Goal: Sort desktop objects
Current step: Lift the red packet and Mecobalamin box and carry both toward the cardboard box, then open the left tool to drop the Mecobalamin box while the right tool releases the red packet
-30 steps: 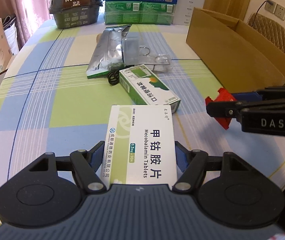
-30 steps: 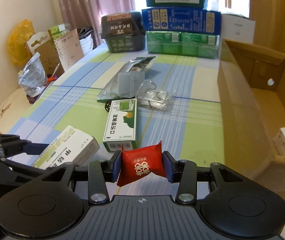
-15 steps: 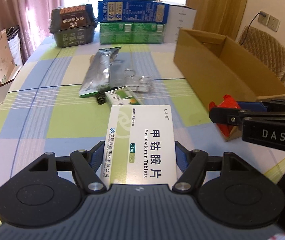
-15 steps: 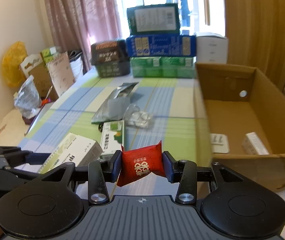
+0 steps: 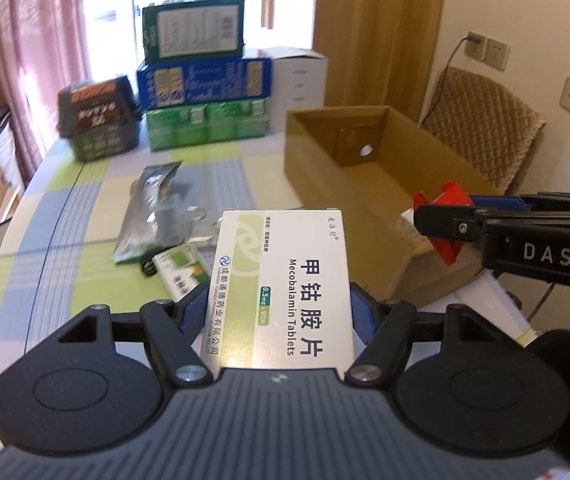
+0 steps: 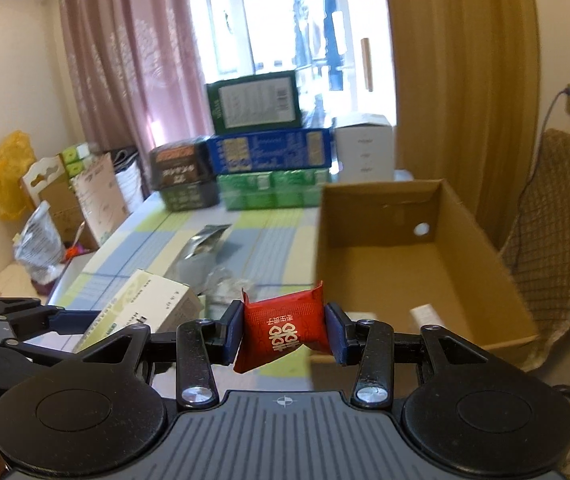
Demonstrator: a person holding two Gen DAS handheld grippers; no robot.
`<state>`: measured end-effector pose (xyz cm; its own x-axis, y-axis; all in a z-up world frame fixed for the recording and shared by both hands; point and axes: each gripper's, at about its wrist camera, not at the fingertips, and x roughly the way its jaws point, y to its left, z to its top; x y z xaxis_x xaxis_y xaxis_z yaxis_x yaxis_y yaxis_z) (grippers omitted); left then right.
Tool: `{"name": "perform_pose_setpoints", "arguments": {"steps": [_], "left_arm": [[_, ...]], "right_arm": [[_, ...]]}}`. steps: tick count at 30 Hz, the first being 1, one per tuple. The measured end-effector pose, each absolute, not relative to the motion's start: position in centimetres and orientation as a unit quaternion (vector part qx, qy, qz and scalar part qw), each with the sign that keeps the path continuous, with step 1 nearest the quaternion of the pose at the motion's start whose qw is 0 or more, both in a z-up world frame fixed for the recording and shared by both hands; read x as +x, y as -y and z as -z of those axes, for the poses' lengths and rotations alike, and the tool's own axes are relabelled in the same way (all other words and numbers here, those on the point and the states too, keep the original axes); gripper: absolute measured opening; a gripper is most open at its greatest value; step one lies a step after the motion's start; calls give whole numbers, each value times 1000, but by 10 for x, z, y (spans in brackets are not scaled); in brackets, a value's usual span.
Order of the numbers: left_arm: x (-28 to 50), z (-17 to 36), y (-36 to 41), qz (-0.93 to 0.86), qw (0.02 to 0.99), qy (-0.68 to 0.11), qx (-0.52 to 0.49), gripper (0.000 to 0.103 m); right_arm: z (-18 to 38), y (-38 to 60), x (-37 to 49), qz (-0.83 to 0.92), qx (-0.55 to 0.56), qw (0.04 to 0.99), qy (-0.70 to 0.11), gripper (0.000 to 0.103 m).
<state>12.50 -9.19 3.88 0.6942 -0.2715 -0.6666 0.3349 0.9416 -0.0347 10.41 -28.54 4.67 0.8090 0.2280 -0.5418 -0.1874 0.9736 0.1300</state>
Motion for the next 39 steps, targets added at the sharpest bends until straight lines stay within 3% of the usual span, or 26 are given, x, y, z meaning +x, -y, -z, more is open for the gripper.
{"name": "perform_pose_setpoints", "arguments": {"steps": [16, 39], "left_arm": [[169, -62, 188, 231, 908, -346, 49, 67], [239, -26, 245, 243, 894, -375, 43, 67]], "right_arm": [[-45, 380, 142, -48, 44, 953, -297, 41], [-2, 416, 205, -45, 54, 939, -337, 41]]}}
